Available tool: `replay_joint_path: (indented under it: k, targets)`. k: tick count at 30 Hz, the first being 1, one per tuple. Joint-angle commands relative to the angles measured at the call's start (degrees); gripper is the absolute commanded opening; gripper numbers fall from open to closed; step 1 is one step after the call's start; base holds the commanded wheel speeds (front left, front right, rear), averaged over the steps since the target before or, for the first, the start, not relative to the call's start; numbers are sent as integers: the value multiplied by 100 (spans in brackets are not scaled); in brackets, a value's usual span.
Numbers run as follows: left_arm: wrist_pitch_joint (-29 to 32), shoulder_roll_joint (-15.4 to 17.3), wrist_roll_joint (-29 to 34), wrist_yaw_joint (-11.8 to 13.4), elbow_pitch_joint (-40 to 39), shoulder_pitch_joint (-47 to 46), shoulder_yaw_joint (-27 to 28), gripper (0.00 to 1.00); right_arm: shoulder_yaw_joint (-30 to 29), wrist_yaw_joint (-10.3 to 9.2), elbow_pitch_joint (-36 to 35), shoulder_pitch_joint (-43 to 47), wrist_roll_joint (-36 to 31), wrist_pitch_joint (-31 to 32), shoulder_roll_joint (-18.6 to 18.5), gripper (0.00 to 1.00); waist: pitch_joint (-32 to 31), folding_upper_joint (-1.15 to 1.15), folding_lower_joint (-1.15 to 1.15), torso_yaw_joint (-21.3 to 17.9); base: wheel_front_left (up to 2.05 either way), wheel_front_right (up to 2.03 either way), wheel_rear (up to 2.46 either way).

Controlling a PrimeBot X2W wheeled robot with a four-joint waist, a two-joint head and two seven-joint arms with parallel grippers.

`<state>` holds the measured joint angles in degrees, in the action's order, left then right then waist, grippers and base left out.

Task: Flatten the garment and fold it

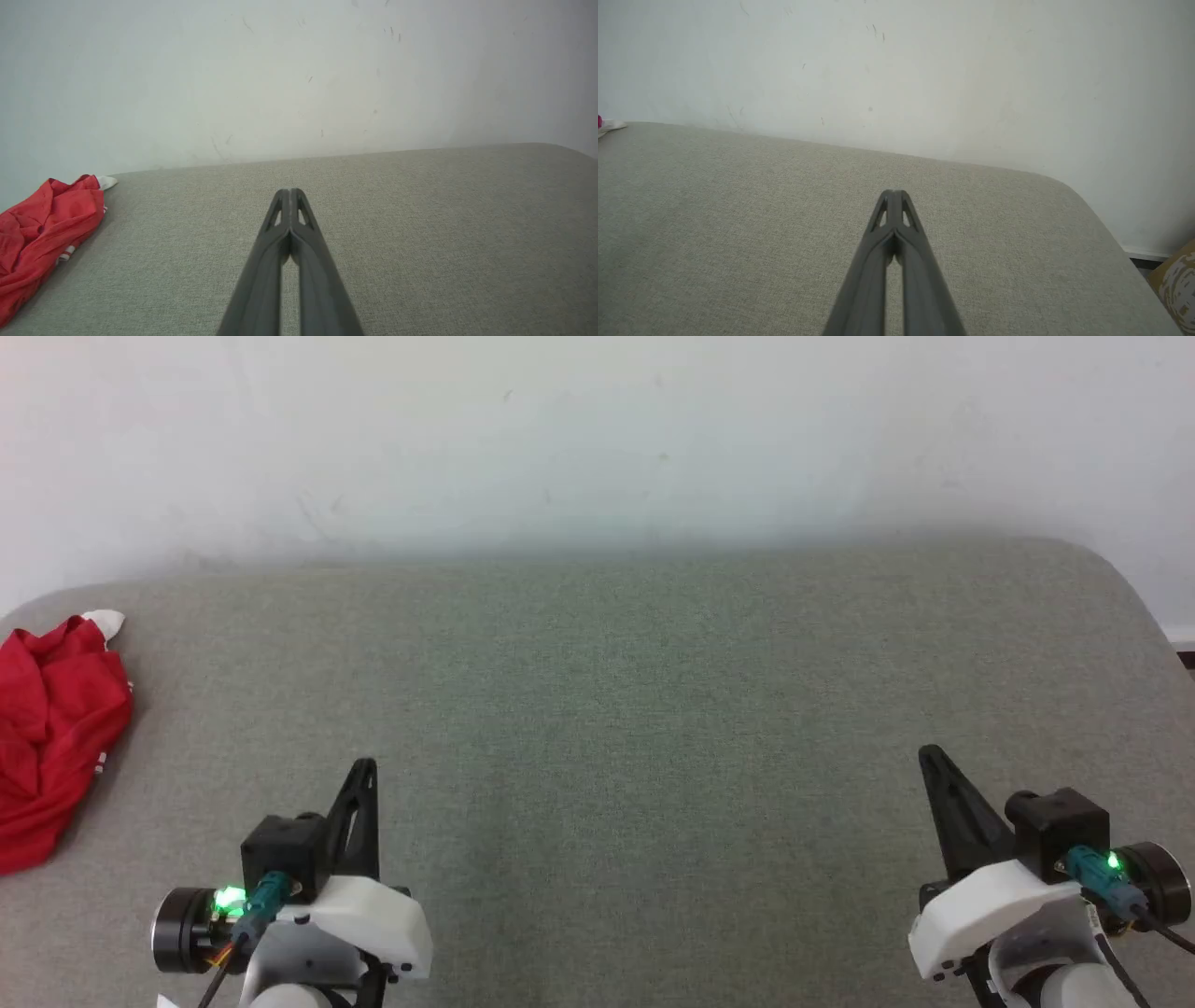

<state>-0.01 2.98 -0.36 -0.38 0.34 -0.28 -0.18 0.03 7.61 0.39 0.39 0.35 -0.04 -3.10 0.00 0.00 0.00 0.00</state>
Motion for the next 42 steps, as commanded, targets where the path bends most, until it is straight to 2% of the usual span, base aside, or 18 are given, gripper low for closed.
replay_joint_path:
  k: [1,24,25,42]
  targets:
    - [1,-11,36,38,-34,28,18,0,-3,-12,-39,-39,-35,4,23,0,0,0,0,0,0,0,0]
    - [1,-11,36,38,-34,28,18,0,-3,-12,-39,-39,-35,4,23,0,0,0,0,0,0,0,0]
    - [0,0,0,0,0,0,0,100,0,0,0,0,0,0,0,100,0,0,0,0,0,0,0]
    - [-160,6,-96,106,157,-83,-124,100,-82,-1,52,3,102,-143,-2,100,-2,0,0,112,0,0,0]
